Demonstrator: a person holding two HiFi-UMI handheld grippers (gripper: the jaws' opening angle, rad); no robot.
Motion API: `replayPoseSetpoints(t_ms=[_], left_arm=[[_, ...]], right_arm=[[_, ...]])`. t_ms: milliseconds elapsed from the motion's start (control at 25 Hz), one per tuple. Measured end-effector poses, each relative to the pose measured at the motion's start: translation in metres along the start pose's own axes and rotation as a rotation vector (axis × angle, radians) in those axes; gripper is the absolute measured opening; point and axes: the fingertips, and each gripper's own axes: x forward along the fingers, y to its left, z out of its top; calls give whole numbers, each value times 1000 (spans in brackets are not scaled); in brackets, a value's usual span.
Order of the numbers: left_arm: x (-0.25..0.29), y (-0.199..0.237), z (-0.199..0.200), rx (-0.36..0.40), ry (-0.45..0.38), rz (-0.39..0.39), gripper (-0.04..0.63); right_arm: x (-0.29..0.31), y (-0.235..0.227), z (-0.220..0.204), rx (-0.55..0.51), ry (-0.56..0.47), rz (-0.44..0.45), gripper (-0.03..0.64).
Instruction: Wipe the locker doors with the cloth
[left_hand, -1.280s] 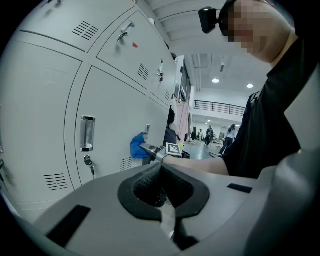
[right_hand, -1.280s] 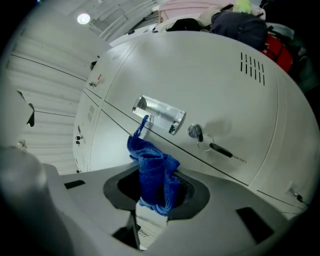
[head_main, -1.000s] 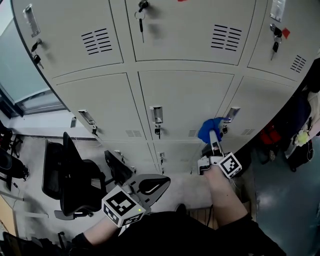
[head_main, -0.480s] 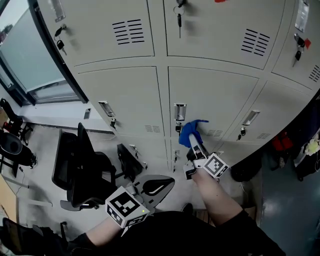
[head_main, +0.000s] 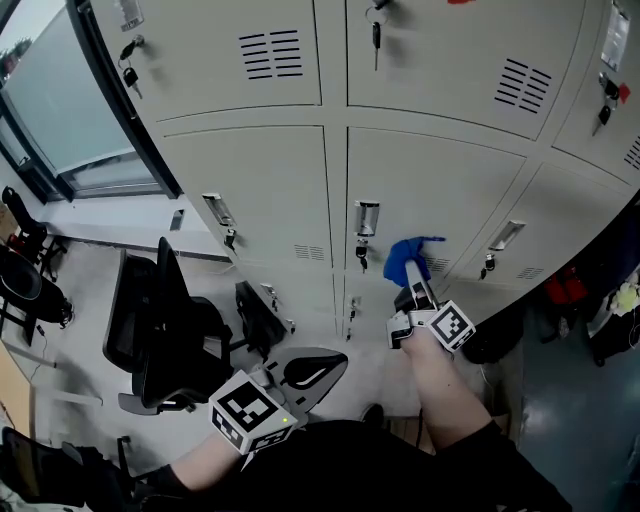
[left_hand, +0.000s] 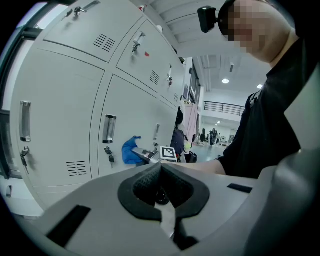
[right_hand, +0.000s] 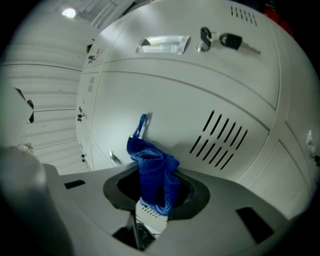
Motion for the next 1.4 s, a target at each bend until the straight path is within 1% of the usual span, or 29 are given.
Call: replayPoseSetpoints(t_ms=[120, 360, 480, 600, 680, 760, 880, 1000, 1160, 1280, 1400], left_arm=[[8, -4, 3, 7, -1, -19, 8], [29, -12, 7, 21, 1, -53, 8], [35, -15, 8, 28, 9, -58, 8], [38, -18, 7, 32, 21, -58, 8], [38, -17, 7, 36, 24, -50, 8], [37, -15, 8, 37, 23, -41, 8], [32, -13, 10, 36, 24, -23, 8], [25, -9, 8, 30, 29, 0, 8], [12, 2, 1, 10, 35, 44, 8], [2, 9, -2, -3, 32, 72, 8], [-6, 14, -5, -13, 30, 94, 8]], right_arm=[[-20, -17, 29, -14, -55, -44, 103], [-56, -41, 81, -37, -150, -106, 103], [-68, -49, 95, -41, -176, -128, 103], [-71, -50, 97, -36, -183, -126, 103], [-67, -47, 88, -32, -168, -110, 103], [-59, -43, 71, -29, -126, -91, 103], [-42, -35, 31, -7, -37, -63, 103], [-23, -22, -10, 18, 44, -14, 103], [1, -11, -58, 41, 137, 8, 103], [18, -1, -84, 52, 188, 38, 103], [31, 7, -101, 62, 217, 58, 103]])
